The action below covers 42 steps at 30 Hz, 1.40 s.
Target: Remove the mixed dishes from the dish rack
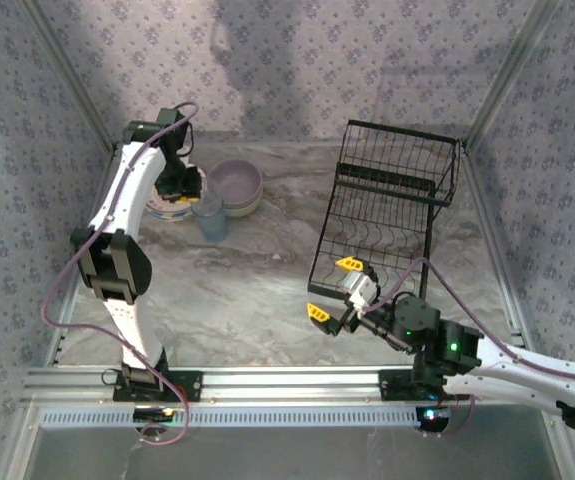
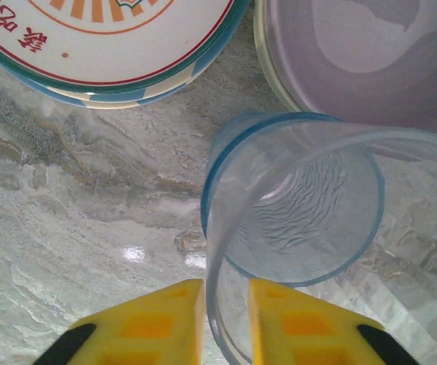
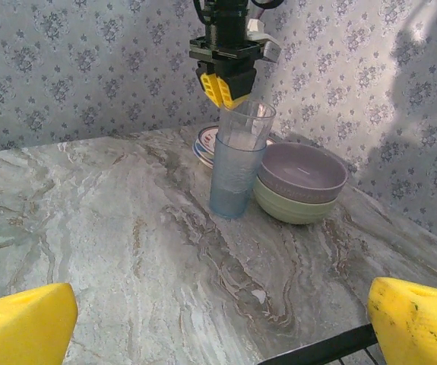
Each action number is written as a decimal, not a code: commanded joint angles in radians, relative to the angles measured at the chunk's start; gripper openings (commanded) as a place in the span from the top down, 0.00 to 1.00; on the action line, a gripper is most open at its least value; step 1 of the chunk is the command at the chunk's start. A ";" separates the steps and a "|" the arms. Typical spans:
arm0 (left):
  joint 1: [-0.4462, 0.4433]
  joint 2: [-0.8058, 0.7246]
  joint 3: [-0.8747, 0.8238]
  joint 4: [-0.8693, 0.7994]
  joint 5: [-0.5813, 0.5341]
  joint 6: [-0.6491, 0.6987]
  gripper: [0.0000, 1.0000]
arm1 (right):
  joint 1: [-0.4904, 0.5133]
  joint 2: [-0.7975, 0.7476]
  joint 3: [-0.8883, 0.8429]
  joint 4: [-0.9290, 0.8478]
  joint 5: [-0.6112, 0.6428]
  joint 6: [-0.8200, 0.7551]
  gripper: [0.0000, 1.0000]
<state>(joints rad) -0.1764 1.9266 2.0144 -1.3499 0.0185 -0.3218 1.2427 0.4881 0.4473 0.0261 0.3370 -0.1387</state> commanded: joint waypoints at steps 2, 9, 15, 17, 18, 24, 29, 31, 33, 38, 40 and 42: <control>0.006 0.001 0.040 -0.005 0.029 0.004 0.72 | 0.008 -0.015 -0.007 0.022 0.020 0.021 0.00; 0.006 -0.037 0.060 0.019 0.023 0.003 0.35 | 0.009 -0.023 -0.006 0.018 0.037 0.030 0.00; 0.006 -0.155 0.025 0.106 -0.003 0.004 0.01 | 0.009 -0.023 0.047 -0.069 0.094 0.106 0.00; 0.006 -0.219 -0.012 0.161 0.012 -0.002 0.01 | 0.008 -0.022 0.087 -0.140 0.133 0.145 0.00; 0.006 -0.252 -0.031 0.184 0.030 -0.008 0.01 | 0.007 -0.021 0.111 -0.177 0.164 0.169 0.00; -0.043 -0.420 -0.105 0.239 0.159 -0.064 0.01 | -0.053 -0.002 0.268 -0.436 0.277 0.356 0.00; -0.249 -0.543 -0.224 0.284 0.103 -0.097 0.05 | -0.165 0.062 0.420 -0.716 0.299 0.517 0.00; -0.348 -0.565 -0.284 0.315 0.072 -0.113 0.07 | -0.249 0.098 0.468 -0.813 0.283 0.562 0.00; -0.443 -0.572 -0.362 0.373 0.054 -0.139 0.09 | -0.382 0.135 0.495 -0.896 0.235 0.603 0.00; -0.616 -0.469 -0.455 0.443 -0.020 -0.152 0.15 | -0.796 0.172 0.444 -0.911 -0.081 0.630 0.00; -0.654 -0.409 -0.457 0.470 -0.014 -0.155 0.17 | -0.941 0.182 0.394 -0.887 -0.188 0.636 0.00; -0.688 -0.353 -0.459 0.512 -0.003 -0.161 0.19 | -1.075 0.190 0.344 -0.854 -0.275 0.645 0.02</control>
<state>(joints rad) -0.8318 1.5314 1.5612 -0.9207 0.0364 -0.4625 0.2924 0.6704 0.8406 -0.8036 0.2649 0.4614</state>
